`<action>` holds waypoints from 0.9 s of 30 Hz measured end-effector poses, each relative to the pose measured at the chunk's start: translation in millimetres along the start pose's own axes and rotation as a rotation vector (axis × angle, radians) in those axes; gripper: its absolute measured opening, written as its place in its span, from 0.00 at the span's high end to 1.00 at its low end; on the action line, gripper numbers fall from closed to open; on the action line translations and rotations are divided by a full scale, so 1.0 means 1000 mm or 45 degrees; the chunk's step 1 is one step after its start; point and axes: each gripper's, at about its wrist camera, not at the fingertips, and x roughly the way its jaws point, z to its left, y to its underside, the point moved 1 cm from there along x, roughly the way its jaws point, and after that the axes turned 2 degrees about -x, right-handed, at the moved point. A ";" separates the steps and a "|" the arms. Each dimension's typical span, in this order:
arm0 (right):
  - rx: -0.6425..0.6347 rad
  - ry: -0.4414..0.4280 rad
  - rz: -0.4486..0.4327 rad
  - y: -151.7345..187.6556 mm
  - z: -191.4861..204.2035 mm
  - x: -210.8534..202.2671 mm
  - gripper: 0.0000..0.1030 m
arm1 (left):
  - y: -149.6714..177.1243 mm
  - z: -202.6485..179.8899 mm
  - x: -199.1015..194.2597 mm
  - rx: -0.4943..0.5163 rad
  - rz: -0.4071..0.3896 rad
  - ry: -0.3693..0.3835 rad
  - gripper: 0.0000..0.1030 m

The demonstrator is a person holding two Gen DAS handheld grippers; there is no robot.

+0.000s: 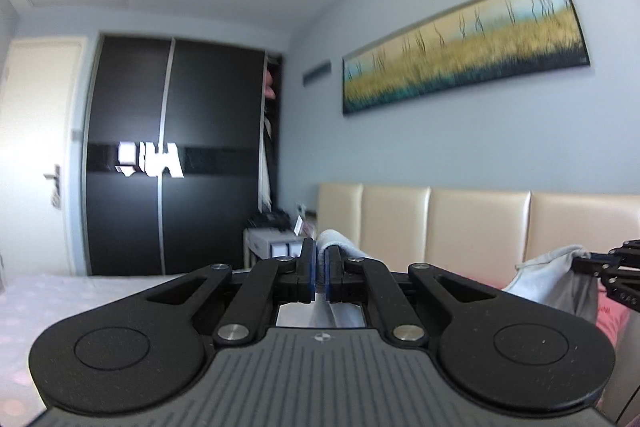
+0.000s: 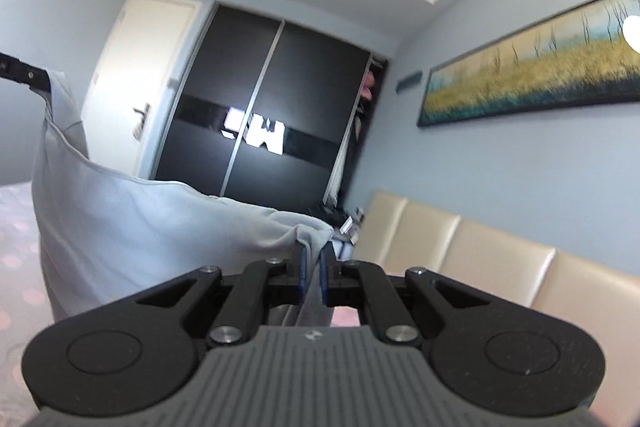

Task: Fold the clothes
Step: 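Lift the grey-green shirt with both grippers and shake it out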

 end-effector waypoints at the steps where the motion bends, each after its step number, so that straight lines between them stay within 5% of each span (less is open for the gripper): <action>1: 0.008 -0.023 -0.027 -0.008 0.006 -0.003 0.93 | -0.008 0.001 -0.013 0.008 -0.035 -0.020 0.98; 7: 0.001 -0.119 -0.143 -0.035 0.035 -0.009 0.93 | -0.030 0.003 -0.059 0.017 -0.094 -0.129 0.98; 12: -0.004 -0.224 -0.082 -0.023 0.061 0.013 0.93 | 0.011 0.029 -0.062 -0.013 0.094 -0.215 0.98; 19: -0.047 -0.431 0.294 0.056 0.113 0.075 0.91 | 0.133 0.071 -0.031 -0.140 0.514 -0.275 0.98; 27: -0.039 -0.507 0.699 0.154 0.136 0.130 0.91 | 0.272 0.094 0.006 -0.234 0.966 -0.182 0.98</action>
